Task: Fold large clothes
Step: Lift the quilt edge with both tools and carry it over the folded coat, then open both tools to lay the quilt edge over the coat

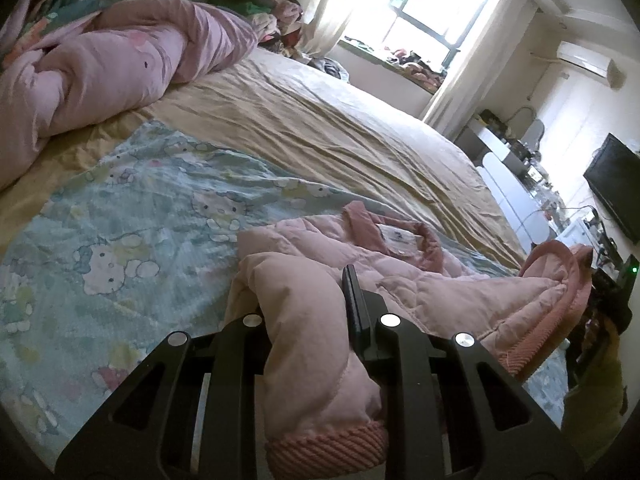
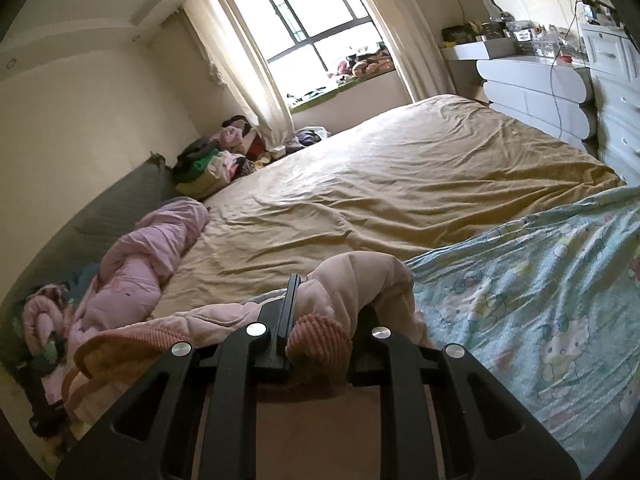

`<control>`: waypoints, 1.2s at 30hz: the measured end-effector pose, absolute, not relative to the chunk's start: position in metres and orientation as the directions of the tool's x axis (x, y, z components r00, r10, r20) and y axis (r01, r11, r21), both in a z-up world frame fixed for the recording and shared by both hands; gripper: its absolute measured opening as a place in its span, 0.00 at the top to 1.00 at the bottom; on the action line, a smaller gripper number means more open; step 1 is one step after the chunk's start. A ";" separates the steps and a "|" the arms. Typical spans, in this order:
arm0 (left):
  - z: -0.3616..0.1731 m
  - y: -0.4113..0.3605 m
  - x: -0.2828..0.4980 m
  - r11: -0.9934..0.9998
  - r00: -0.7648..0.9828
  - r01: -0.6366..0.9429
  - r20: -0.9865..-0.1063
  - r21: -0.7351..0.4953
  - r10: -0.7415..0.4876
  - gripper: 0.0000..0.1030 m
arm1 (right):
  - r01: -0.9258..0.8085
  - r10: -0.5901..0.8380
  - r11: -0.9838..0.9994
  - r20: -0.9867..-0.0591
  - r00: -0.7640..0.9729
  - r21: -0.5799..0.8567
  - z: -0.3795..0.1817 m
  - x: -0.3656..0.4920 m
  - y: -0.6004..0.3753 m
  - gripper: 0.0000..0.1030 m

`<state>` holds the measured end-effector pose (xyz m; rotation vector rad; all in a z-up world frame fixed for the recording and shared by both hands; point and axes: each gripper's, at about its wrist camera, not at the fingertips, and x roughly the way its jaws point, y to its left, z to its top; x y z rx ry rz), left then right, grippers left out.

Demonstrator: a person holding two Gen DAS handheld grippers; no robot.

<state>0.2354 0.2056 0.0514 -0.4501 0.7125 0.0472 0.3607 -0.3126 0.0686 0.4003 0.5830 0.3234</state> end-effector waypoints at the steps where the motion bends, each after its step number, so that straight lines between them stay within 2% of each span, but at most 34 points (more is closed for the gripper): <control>1: 0.049 0.207 0.239 0.902 0.759 -0.198 -0.642 -0.385 -0.107 0.86 | -0.174 0.397 0.877 -0.472 0.787 0.447 0.066 0.366 -0.310 0.84; 7: 0.032 0.211 0.267 0.902 0.749 -0.217 -0.657 -0.374 -0.092 0.86 | -0.123 0.366 0.892 -0.535 0.762 0.435 0.046 0.399 -0.301 0.84; 15: 0.004 0.217 0.298 0.868 0.751 -0.249 -0.652 -0.430 -0.108 0.85 | -0.044 0.322 0.902 -0.604 0.729 0.429 0.014 0.433 -0.294 0.84; 21: -0.015 0.222 0.314 0.880 0.733 -0.234 -0.670 -0.413 -0.119 0.83 | -0.012 0.301 0.911 -0.644 0.703 0.413 -0.008 0.453 -0.285 0.83; 30: -0.035 0.234 0.336 0.856 0.706 -0.227 -0.684 -0.464 -0.184 0.82 | 0.050 0.352 0.857 -0.655 0.669 0.512 -0.028 0.474 -0.287 0.75; 33: -0.039 0.234 0.341 0.848 0.704 -0.227 -0.682 -0.479 -0.198 0.82 | 0.055 0.393 0.818 -0.627 0.673 0.572 -0.030 0.474 -0.294 0.69; 34: -0.040 0.234 0.343 0.847 0.703 -0.227 -0.683 -0.481 -0.200 0.82 | 0.050 0.404 0.809 -0.617 0.675 0.585 -0.029 0.472 -0.296 0.63; 35: -0.041 0.234 0.345 0.846 0.703 -0.226 -0.682 -0.483 -0.202 0.82 | 0.033 0.429 0.794 -0.599 0.677 0.606 -0.028 0.471 -0.297 0.46; 36: -0.042 0.234 0.347 0.843 0.702 -0.225 -0.681 -0.489 -0.208 0.82 | 0.015 0.450 0.782 -0.581 0.678 0.623 -0.026 0.469 -0.298 0.35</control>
